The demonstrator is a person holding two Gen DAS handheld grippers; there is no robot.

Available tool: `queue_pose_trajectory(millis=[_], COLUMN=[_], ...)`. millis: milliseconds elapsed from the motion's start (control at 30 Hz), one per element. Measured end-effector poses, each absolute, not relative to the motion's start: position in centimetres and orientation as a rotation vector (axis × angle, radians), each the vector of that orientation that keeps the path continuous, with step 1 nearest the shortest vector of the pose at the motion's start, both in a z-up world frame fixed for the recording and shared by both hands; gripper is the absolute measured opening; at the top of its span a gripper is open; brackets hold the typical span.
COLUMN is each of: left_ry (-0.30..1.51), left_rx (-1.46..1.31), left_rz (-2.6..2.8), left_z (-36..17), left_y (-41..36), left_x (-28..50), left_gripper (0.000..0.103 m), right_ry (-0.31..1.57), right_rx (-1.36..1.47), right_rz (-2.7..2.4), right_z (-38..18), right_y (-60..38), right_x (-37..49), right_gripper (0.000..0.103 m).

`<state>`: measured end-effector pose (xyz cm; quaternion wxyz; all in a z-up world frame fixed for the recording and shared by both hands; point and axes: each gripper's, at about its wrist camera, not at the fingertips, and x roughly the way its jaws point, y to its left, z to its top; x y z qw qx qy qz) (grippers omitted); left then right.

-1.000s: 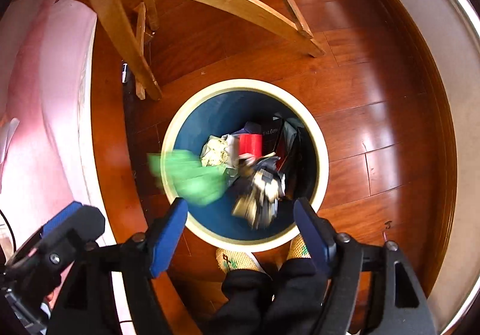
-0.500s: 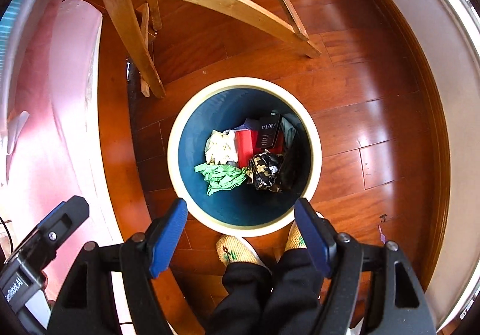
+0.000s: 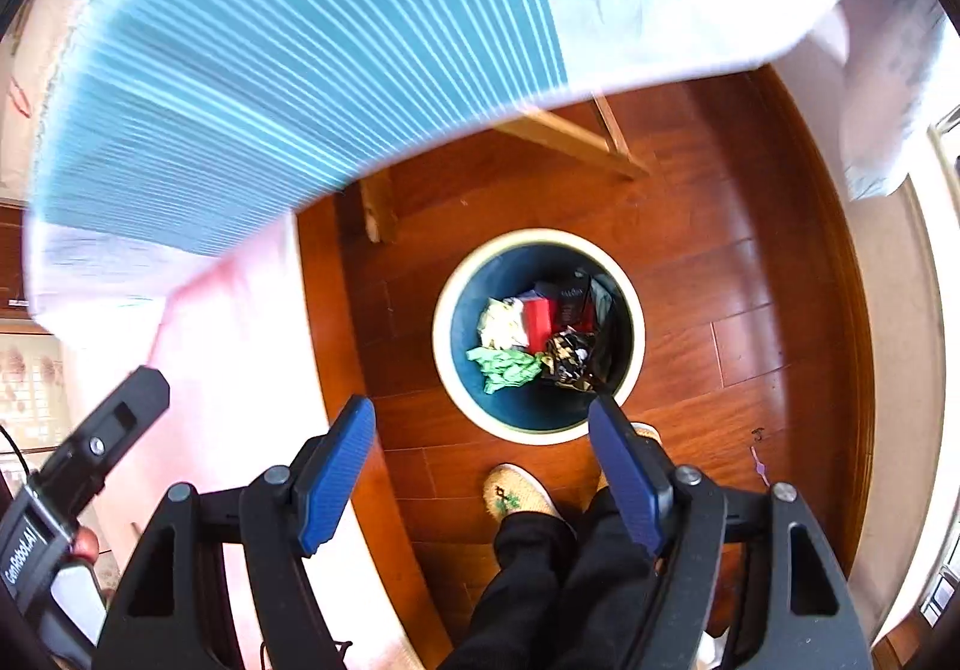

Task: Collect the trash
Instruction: 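Raise both tools from the bin back toward the table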

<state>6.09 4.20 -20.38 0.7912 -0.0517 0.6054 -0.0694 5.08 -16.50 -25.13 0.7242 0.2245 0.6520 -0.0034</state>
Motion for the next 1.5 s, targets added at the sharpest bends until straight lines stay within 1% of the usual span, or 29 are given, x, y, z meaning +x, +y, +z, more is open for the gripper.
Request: queue_pose_trajectory(millis=[267, 400, 567, 867, 1000, 1167, 1333, 1500], left_ry=[1.143, 1.052, 0.964, 0.853, 0.794, 0.756, 0.798, 0.834], left_rx=[-0.091, -0.060, -0.032, -0.048, -0.047, -0.026, 0.020, 0.001], left_rz=[-0.220, -0.245, -0.268, -0.306, -0.324, -0.322, -0.288, -0.194], left_z=[-8.1, -2.6, 2.1, 7.1, 8.9, 9.8, 8.9, 7.7], left_y=[5.2, 5.9, 6.8, 7.5, 7.3, 6.7, 6.0, 5.7], left_x=[5.3, 5.1, 5.1, 5.6, 6.3, 7.6, 10.9, 15.6], left_gripper=[0.090, 0.094, 0.094, 0.094, 0.094, 0.094, 0.094, 0.094], right_ry=[1.347, 1.280, 1.169, 0.994, 0.985, 0.996, 1.011, 1.052], right_rx=[0.484, 0.463, 0.421, 0.388, 0.400, 0.354, 0.365, 0.410], right_rz=[0.021, 0.043, 0.027, 0.023, 0.039, 0.027, 0.054, 0.133], right_z=[-14.4, -9.6, -4.2, 3.6, 4.8, 4.9, 4.1, 2.3], right_y=[-15.4, -14.4, -13.4, -12.6, -12.3, -11.7, -12.4, -13.9], right_x=[3.8, 3.6, 3.5, 4.6, 5.7, 7.7, 11.3, 17.5], right_gripper=[0.074, 0.074, 0.074, 0.074, 0.074, 0.074, 0.074, 0.074])
